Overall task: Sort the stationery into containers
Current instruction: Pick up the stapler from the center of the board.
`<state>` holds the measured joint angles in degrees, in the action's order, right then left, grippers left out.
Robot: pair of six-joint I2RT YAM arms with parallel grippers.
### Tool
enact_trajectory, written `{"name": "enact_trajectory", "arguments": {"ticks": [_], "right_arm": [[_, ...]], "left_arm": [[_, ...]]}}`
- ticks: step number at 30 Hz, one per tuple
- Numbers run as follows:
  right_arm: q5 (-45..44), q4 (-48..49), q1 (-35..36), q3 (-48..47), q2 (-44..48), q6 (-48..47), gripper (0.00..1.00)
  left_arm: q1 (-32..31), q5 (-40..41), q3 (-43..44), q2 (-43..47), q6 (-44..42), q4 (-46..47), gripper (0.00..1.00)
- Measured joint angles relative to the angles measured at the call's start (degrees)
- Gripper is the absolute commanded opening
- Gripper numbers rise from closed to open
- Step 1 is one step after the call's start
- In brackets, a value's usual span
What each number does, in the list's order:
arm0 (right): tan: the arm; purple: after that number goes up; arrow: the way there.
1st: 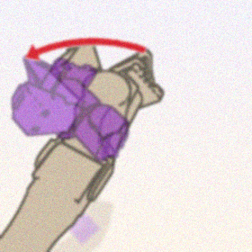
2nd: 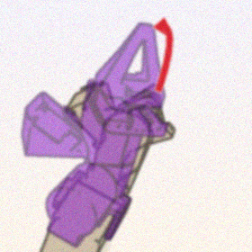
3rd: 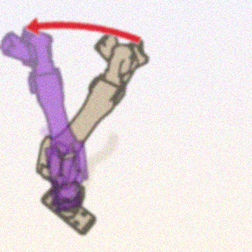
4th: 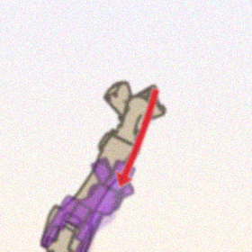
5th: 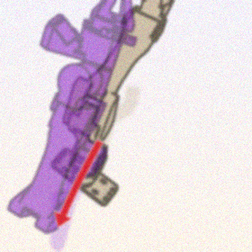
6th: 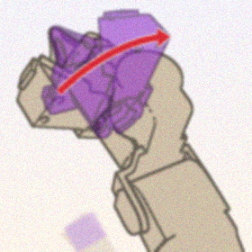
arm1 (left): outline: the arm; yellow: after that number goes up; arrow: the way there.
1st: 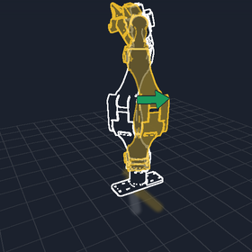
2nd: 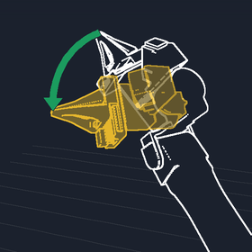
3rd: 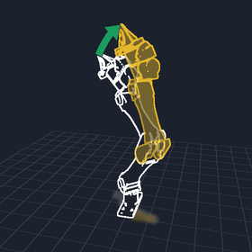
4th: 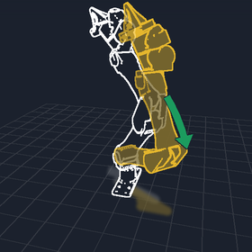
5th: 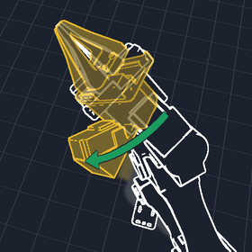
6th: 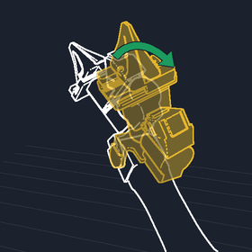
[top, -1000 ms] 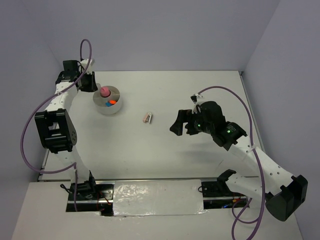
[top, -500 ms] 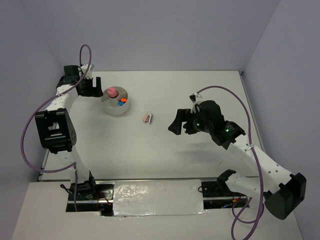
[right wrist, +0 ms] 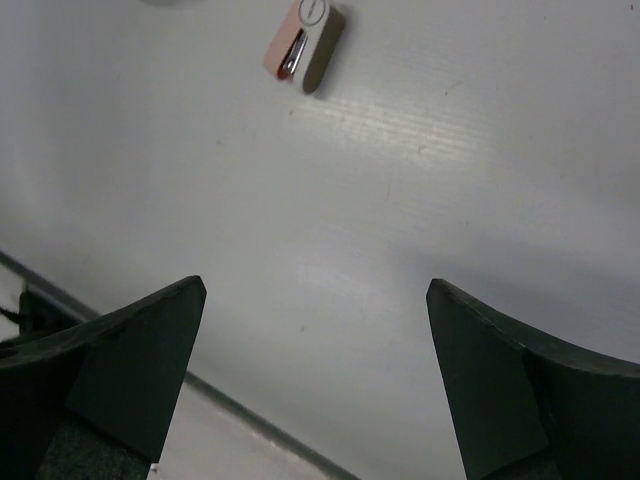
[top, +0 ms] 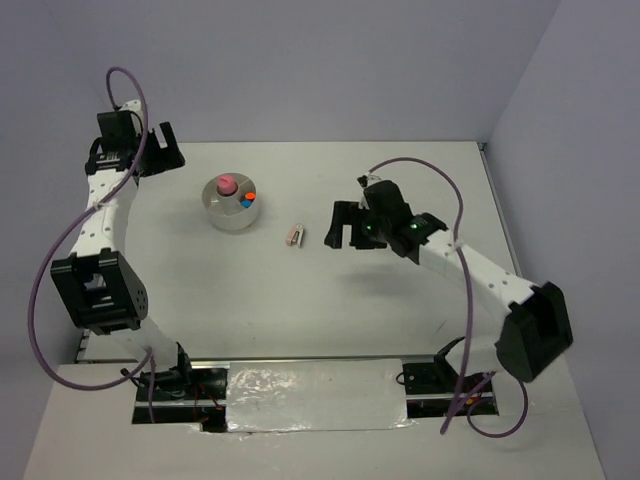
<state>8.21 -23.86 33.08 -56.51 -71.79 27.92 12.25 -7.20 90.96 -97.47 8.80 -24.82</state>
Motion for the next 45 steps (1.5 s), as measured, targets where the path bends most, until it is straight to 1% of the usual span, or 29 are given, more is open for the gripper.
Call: {"name": "enact_trajectory", "arguments": {"ticks": [4,6,9,13,15,18,21,23,24,25,27,28,30,31,33,34,35,37,39,42,44,45], "right_arm": [[-7.41,-2.25,1.57,-9.14,-13.46,2.93,1.0],[-11.91,-4.17,3.3,-13.97,-19.87,4.66,1.0],[-17.44,-5.66,6.62,-22.08,-30.01,6.73,0.99],[-20.98,-7.34,10.03,-30.47,-40.57,8.02,0.98],[-22.05,-8.26,11.21,-34.01,-44.74,8.31,0.98],[-24.0,-9.92,12.48,-40.22,-50.75,8.48,0.97],[-25.94,-11.63,13.18,-46.18,-55.93,8.7,0.96],[-27.23,-13.16,13.29,-50.77,-59.58,9.44,0.94],[-27.71,-13.84,13.29,-52.57,-61.18,9.92,0.91],[-28.3,-14.62,13.29,-54.03,-62.58,10.47,0.85],[-29.99,-15.8,13.31,-55.21,-63.41,11.28,0.76],[-30.51,-16.39,13.31,-55.19,-63.41,11.93,0.66],[-31.56,-16.17,13.31,-54.07,-63.04,13.11,0.58],[-31.89,-15.06,13.31,-52.41,-62.05,13.33,0.49],[-32.48,-12.52,13.29,-47.63,-59.52,13.86,0.37],[-32.44,-11.58,13.27,-45.64,-58.27,13.92,0.24],[-32.26,-10.1,13.25,-43.3,-56.96,13.57,0.18],[-30.67,-6.27,13.27,-38.16,-53.94,12.09,0.13],[-27.45,-0.87,13.29,-30.82,-49.48,8.35,0.14],[-19.56,6.67,13.38,-17.79,-39.95,1.84,0.14],[-13.31,9.94,13.42,-11.91,-32.79,-2.69,0.14],[-10.32,11.37,13.42,-10.56,-29.7,-4.66,0.15]], "left_arm": [[0.79,3.34,-0.2,6.23,9.66,-5.4,0.99],[1.51,3.37,-2.97,11.23,13.53,-6.25,0.99],[2.86,1.36,-12.61,21.22,18.4,-6.69,0.99],[3.72,-3.85,-27.32,32.5,23.63,-5.66,0.99],[3.69,-6.91,-33.79,36.28,26.08,-5.2,0.99],[3.63,-10.8,-39.19,38.01,27.93,-5.6,0.99],[2.47,-12.13,-39.06,37.68,28.76,-7.15,0.99],[0.33,-11.5,-36.44,37.55,28.46,-8.63,0.99],[-1.11,-10.54,-34.56,37.53,27.76,-9.33,0.99],[-2.34,-9.68,-32.68,37.4,27.3,-9.92,0.99],[-4.76,-7.48,-28.89,37.16,26.01,-10.34,0.99],[-5.66,-6.49,-27.52,37.0,25.64,-10.51,0.99],[-7.02,-4.52,-25.66,36.74,25.24,-10.97,0.99],[-7.48,-3.78,-25.05,36.54,24.98,-11.3,0.99],[-8.22,-2.91,-24.48,35.78,24.55,-12.0,0.99],[-8.48,-2.91,-24.2,35.15,24.5,-12.46,0.99],[-8.66,-3.04,-24.04,34.49,24.5,-12.7,0.99],[-8.87,-4.07,-23.71,33.03,24.55,-12.94,0.99],[-9.09,-6.43,-23.12,31.52,24.61,-13.11,0.99],[-9.75,-11.65,-21.7,29.03,24.94,-13.0,0.99],[-10.71,-15.56,-20.81,27.45,25.64,-12.96,0.99],[-11.43,-17.35,-20.55,26.86,25.9,-12.92,0.99]]}}
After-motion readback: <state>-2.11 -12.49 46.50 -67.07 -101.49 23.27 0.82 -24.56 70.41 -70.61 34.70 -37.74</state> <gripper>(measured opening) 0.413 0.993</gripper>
